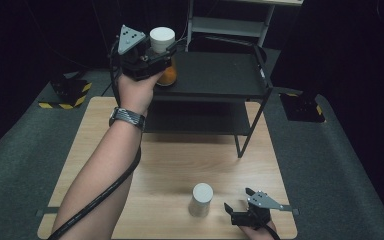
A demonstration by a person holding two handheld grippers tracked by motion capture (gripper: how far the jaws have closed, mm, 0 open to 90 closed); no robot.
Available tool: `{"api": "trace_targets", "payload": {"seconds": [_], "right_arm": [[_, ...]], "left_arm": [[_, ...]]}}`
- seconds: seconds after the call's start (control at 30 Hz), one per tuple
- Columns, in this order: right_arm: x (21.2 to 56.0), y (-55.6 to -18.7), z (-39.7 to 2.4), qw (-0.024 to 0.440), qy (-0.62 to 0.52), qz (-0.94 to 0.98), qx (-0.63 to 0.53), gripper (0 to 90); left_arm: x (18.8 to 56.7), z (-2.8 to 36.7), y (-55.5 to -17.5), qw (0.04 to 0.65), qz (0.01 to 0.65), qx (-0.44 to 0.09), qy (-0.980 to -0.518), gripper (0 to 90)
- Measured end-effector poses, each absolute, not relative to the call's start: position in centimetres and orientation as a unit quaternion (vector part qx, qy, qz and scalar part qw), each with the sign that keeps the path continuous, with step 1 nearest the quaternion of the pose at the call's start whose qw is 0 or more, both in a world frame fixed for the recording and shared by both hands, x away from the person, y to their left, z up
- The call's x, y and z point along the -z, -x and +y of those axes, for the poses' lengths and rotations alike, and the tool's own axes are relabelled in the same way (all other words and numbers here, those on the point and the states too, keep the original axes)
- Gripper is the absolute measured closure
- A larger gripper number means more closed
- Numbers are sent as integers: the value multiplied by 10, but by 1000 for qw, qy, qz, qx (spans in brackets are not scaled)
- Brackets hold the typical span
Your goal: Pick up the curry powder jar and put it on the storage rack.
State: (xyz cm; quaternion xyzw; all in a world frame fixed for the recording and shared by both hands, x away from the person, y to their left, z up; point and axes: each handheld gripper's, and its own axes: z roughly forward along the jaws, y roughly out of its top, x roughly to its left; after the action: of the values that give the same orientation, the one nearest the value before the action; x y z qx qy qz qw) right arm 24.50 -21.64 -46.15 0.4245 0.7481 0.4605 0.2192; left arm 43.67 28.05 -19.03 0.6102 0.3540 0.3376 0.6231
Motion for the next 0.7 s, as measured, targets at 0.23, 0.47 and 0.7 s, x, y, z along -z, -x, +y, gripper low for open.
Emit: {"api": "trace_targets", "payload": {"seconds": [0.23, 0.47, 0.7], "right_arm": [[461, -245, -216, 221, -424, 749, -460, 0], [461, -244, -215, 221, -424, 749, -459, 0], [461, -245, -216, 220, -424, 749, -459, 0]], "left_arm": [[189, 280, -436, 622, 357, -335, -611, 330], [188, 280, -436, 622, 362, -332, -610, 328], [188, 279, -436, 622, 366, -329, -609, 316]]}}
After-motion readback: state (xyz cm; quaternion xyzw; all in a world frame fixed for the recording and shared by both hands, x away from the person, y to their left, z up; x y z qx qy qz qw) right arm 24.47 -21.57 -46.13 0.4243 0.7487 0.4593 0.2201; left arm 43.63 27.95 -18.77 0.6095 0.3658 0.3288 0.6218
